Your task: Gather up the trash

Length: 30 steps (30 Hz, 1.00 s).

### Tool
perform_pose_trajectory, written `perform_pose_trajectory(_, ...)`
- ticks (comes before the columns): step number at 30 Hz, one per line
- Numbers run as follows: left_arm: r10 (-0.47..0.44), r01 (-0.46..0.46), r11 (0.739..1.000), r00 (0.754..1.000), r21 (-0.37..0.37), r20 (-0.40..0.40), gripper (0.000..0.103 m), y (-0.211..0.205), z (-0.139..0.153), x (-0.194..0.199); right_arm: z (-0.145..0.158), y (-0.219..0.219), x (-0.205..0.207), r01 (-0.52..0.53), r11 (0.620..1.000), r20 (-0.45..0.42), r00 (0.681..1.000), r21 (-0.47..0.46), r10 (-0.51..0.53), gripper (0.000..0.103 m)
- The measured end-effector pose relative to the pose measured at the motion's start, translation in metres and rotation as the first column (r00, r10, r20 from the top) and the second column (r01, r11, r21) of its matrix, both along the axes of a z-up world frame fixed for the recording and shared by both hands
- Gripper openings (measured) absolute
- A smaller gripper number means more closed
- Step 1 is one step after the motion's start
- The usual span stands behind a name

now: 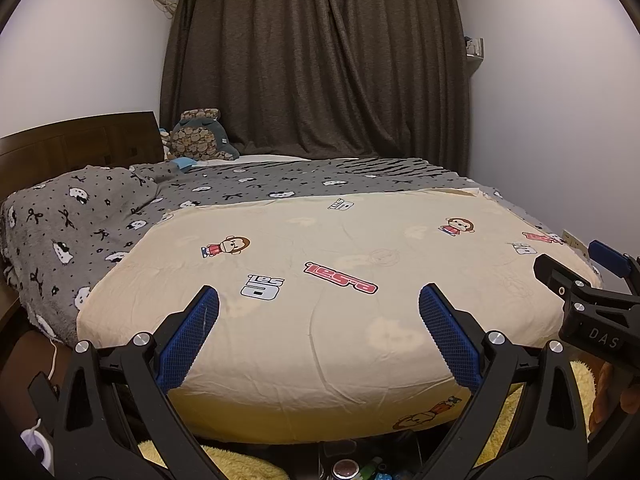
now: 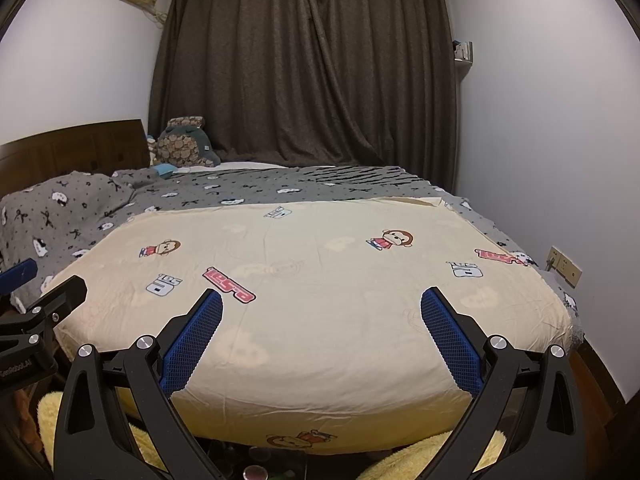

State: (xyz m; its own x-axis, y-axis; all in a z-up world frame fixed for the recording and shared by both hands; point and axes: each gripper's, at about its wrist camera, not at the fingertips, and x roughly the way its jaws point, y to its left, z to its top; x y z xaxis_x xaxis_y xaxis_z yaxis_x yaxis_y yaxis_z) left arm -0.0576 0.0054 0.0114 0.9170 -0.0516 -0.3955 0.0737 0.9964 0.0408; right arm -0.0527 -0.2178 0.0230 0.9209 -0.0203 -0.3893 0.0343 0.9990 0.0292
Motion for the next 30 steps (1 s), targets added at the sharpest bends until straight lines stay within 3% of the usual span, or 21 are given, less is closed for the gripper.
perform_pose_trajectory(30,0.009,-0.009,1.000,1.000,-0.005,0.001,0.095,0.0023,-0.0021,-0.0005,-0.0014,0.0002,-0.0024,0.003,1.000,-0.002,1.000,0.006,-0.003,0.100)
